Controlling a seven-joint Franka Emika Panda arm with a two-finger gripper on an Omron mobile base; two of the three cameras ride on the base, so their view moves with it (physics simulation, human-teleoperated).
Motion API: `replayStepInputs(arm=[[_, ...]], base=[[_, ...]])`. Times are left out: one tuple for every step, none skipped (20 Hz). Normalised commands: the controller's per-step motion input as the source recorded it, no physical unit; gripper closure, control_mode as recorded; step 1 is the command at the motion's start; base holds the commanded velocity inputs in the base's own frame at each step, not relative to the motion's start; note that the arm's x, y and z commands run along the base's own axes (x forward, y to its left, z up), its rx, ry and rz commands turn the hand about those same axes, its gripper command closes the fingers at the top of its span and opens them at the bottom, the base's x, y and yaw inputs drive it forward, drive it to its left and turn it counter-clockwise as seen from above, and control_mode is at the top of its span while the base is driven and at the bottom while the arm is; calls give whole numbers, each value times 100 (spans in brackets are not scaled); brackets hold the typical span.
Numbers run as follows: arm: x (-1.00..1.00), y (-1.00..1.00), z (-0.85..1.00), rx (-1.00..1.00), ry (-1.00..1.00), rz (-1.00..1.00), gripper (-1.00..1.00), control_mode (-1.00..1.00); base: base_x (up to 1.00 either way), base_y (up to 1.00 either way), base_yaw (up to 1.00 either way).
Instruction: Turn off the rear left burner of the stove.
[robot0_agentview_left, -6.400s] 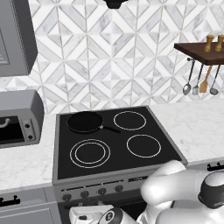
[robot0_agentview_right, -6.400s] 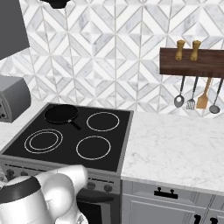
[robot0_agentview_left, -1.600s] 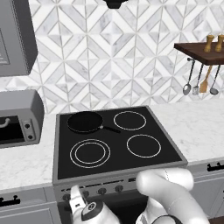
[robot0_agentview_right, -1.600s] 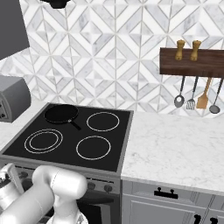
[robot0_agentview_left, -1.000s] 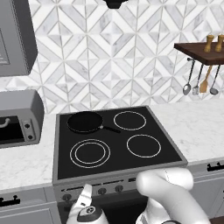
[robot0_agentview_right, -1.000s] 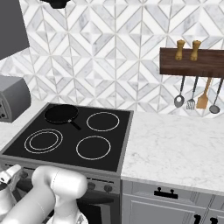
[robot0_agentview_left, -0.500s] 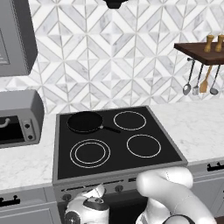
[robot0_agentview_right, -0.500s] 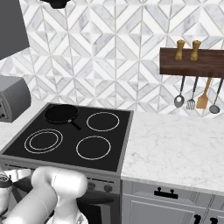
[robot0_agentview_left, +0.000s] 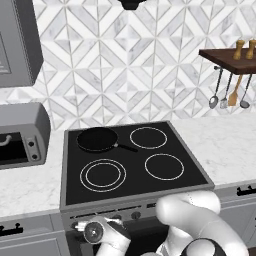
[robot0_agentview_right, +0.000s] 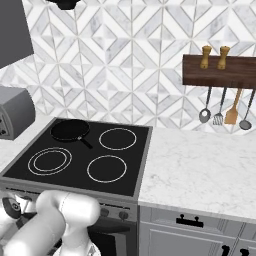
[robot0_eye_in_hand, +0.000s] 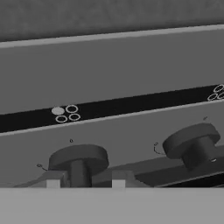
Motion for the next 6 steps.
replayStepInputs(arm=[[34,-6,2,69,0,-52,100,-100],[37,-4,1,64,0,-52,100,-100],[40,-4,1,62,0,-53,100,-100],[41,0,0,60,0,-55,100,-100],[40,0,0,55,0,-57,100,-100],[36,0,0,53,-1,-58,100,-100]], base=[[0,0,0],[0,0,0],[0,0,0],[0,0,0],[0,0,0],[0,0,0]])
